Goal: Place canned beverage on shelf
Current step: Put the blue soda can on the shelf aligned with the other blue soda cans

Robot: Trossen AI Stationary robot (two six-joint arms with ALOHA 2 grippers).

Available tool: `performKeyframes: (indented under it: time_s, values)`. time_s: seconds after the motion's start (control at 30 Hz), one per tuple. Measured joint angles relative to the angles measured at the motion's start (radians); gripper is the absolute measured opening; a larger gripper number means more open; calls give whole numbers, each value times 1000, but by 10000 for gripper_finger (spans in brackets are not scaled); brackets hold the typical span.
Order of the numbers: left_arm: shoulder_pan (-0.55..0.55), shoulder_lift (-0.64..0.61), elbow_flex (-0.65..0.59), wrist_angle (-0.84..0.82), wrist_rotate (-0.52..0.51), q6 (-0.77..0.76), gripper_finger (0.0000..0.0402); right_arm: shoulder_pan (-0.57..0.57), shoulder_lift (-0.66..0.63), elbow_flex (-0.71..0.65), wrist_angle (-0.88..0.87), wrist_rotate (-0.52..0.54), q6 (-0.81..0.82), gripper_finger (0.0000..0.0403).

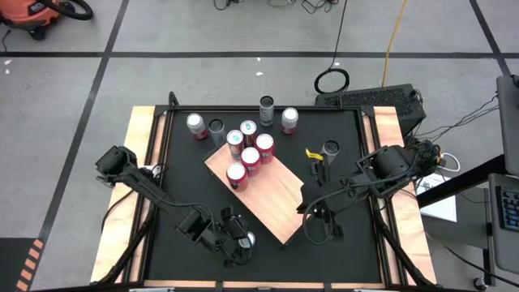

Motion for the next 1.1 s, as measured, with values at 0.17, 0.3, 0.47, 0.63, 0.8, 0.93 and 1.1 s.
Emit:
performKeyframes:
  time_s: [0.17, 0.3, 0.47, 0.63, 0.8, 0.93, 1.1]
  values:
    - [3, 22, 0, 56, -11, -1, 307, 0, 0, 0, 1, 0, -7, 4]
    - [10, 23, 0, 83, -20, -1, 306, 0, 0, 0, 1, 0, -8, 4]
    - [18, 23, 0, 55, -19, -1, 306, 0, 0, 0, 1, 0, -8, 4]
    - [21, 23, 0, 21, -19, -1, 306, 0, 0, 0, 1, 0, -1, 4]
    - [22, 23, 0, 13, -6, -1, 305, 2, 0, 0, 5, 0, 4, 4]
    - [21, 23, 0, 12, 14, 0, 300, 2, 0, 0, 14, 14, 2, 4]
    - [20, 25, 0, 13, 50, -1, 265, 1, 0, 0, 25, 27, -2, 4]
